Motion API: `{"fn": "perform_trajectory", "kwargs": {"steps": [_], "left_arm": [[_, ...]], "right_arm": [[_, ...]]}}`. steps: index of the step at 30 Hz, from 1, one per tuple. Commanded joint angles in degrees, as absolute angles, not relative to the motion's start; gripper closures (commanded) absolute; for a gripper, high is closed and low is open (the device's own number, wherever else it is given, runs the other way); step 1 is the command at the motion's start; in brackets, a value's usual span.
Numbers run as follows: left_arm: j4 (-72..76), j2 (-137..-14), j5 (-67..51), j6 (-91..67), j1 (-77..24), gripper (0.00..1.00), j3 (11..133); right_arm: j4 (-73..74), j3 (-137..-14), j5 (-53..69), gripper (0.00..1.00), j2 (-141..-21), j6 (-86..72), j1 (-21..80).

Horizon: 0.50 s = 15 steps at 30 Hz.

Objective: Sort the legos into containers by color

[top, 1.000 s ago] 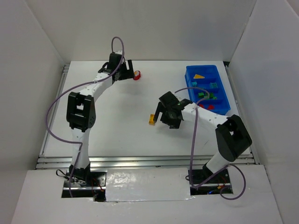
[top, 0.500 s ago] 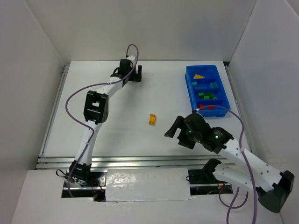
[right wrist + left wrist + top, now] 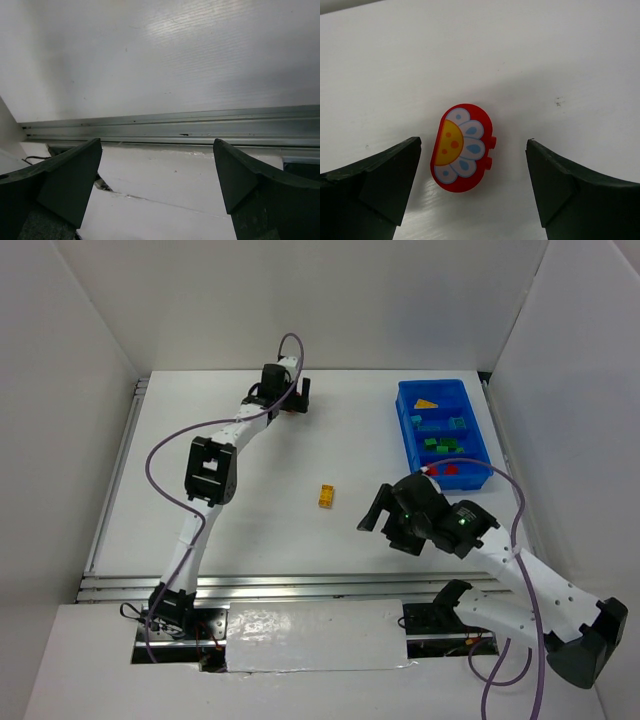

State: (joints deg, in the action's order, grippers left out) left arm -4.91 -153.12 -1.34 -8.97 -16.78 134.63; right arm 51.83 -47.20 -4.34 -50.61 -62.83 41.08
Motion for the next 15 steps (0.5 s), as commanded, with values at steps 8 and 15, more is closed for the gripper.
{"fn": "perform_trajectory", "kwargs": {"steps": [8,15], "left_arm": [[-9.0,-154.5,-1.5,-7.0,-16.8,0.17,138.7],[-7.8,-153.9,-3.1,-6.9,-16.5,0.53,137.1]], "right_arm": [[53.0,-56.9,-3.6,0.00,-49.2,-58.8,37.0],[52.5,-55.7,-1.7,0.00,-46.7,-58.2,34.4]]}}
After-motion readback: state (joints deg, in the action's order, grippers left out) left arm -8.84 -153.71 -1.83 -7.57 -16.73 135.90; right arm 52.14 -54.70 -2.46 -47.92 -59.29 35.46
